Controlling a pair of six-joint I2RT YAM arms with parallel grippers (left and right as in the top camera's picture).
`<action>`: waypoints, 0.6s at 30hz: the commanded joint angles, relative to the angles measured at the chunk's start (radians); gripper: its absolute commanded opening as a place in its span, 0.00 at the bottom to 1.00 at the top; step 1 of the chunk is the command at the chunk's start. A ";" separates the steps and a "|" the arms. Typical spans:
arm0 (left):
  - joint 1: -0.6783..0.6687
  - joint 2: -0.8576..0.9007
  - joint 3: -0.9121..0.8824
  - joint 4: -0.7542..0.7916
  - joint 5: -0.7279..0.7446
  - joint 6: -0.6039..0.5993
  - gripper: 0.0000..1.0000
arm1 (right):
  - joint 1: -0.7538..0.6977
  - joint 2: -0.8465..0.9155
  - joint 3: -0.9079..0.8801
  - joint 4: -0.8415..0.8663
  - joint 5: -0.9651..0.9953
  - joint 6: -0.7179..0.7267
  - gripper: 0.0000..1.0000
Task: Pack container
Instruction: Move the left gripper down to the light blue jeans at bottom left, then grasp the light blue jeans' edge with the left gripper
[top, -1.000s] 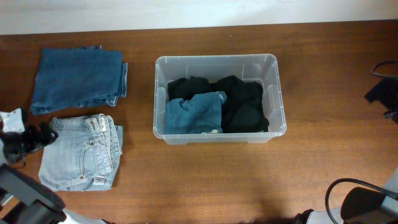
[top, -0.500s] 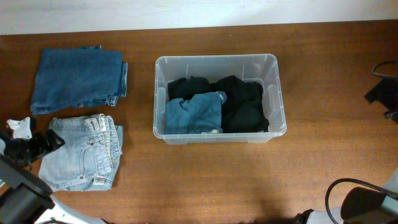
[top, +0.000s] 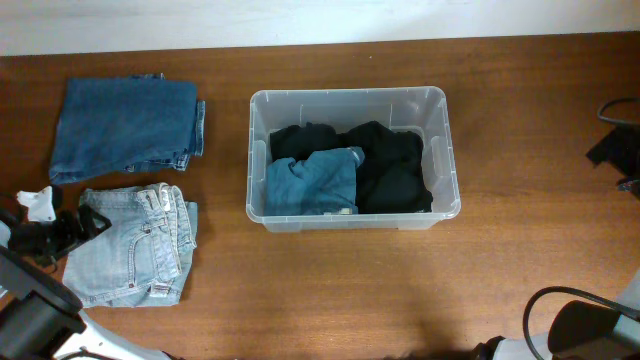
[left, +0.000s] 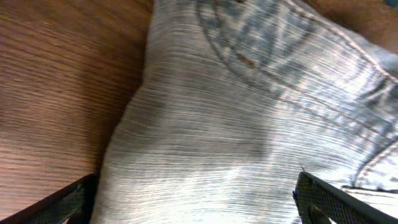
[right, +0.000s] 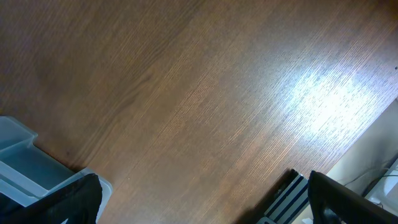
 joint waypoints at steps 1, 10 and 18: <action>-0.002 0.013 0.006 -0.031 0.066 0.015 0.99 | -0.006 -0.008 0.000 0.000 0.003 0.012 0.98; -0.002 0.013 -0.040 -0.083 0.066 -0.051 0.99 | -0.006 -0.008 0.000 0.000 0.003 0.012 0.99; -0.004 0.013 -0.150 -0.092 0.121 -0.067 0.99 | -0.006 -0.008 0.000 0.000 0.003 0.012 0.98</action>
